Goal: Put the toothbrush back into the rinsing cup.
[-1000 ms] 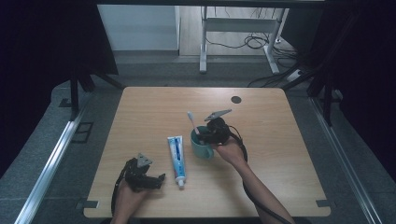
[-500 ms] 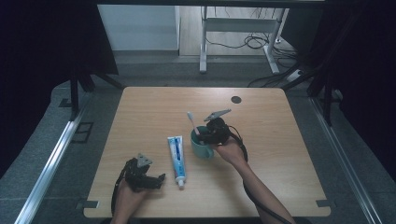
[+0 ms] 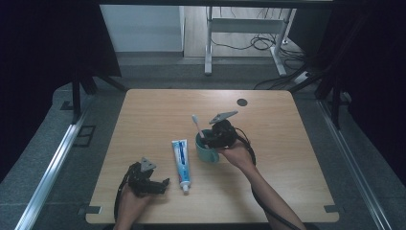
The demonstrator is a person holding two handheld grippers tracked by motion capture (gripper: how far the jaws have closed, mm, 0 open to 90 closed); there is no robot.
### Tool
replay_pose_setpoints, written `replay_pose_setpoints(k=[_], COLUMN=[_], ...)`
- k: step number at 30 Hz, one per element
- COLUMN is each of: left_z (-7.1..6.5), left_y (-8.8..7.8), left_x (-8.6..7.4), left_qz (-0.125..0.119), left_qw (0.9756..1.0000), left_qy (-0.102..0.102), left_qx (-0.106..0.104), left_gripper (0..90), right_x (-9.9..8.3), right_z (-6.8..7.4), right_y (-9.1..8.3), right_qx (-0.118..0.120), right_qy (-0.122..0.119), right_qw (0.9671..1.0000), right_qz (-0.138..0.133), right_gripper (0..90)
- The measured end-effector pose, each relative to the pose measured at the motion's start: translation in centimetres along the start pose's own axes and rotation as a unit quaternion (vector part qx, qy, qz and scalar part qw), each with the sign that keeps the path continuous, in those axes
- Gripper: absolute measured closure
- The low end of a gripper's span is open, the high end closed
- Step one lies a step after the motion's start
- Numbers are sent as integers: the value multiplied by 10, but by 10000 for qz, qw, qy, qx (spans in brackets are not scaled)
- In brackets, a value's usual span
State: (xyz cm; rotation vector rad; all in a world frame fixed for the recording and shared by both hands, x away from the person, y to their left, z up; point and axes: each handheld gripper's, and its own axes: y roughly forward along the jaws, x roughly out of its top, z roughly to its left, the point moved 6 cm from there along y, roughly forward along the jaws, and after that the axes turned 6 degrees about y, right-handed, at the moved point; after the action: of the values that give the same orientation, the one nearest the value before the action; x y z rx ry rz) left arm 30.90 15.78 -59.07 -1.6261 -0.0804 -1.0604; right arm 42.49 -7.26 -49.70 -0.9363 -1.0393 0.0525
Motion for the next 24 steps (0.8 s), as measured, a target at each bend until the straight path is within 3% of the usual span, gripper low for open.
replay_pose_setpoints(k=[24], left_z=[0], left_y=[0], left_x=[0], left_qz=[-5], left_qw=[10000], left_qy=[-2], left_qx=[1], left_gripper=[0], right_x=[9], right_z=[7], right_y=[-18], right_qx=[-12], right_qy=[-113], right_qw=[9999], right_qz=[-5], right_gripper=[385])
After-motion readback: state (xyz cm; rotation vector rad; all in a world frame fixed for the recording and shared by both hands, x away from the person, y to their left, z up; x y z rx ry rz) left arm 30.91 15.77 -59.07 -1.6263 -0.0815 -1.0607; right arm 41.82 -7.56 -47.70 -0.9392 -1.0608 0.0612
